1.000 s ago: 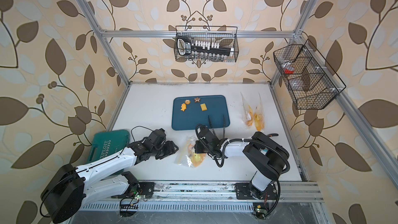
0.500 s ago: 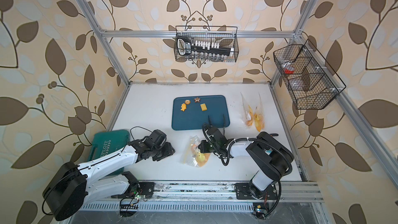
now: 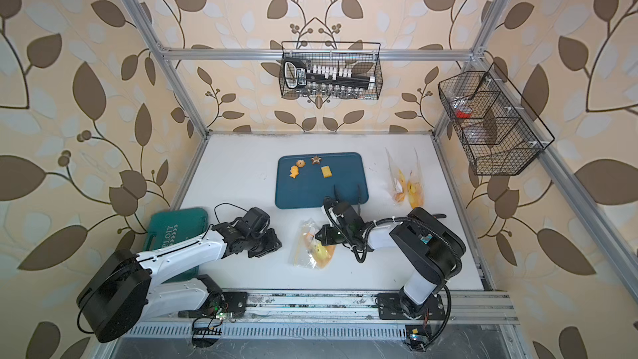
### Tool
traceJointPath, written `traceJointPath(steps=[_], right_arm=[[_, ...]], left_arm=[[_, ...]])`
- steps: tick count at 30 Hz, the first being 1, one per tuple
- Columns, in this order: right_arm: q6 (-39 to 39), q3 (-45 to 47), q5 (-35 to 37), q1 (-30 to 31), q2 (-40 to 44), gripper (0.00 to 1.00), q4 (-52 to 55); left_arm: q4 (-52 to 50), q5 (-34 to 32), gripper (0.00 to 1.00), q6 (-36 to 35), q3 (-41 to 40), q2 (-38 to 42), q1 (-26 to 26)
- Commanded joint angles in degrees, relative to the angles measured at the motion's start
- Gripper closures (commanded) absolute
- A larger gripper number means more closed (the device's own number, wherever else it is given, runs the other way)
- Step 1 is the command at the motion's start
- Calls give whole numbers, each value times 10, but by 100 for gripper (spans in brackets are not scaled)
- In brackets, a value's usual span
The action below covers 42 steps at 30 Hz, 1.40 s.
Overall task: Put the cookies into a resealable bag to prevent moisture
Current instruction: Pick up the ziploc bag from the center of the board.
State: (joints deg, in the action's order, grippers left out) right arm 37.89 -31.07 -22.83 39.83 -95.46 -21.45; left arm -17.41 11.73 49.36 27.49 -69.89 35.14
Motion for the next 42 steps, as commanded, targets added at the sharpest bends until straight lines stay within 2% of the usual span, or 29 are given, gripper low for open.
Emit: traceJointPath(steps=[1,6,14,24,28,34,39,42], right_arm=[[-11,7,3,0,-22,100,46],[-15,8,5,0,-24,100,48],[-21,7,5,0,-24,100,43],[-27,28,23,0,-14,100,-22],[-55,47,38,0,-8,100,-74],[-80,82,16,0,16,100,-196],[-119,69,21,0,68,100,-183],[-153,45,35,0,118,100,-132]], left_arm=[[27,22,69,-19,0,-27,-8],[48,40,69,-29,7,-38,-8],[135,115,61,-26,-8,-37,-7],[205,162,58,-8,-23,-44,-2],[221,168,57,-8,-33,-16,-2],[201,148,54,9,-43,64,-2],[160,135,53,0,-34,120,-3],[109,109,53,-17,-19,165,-3]])
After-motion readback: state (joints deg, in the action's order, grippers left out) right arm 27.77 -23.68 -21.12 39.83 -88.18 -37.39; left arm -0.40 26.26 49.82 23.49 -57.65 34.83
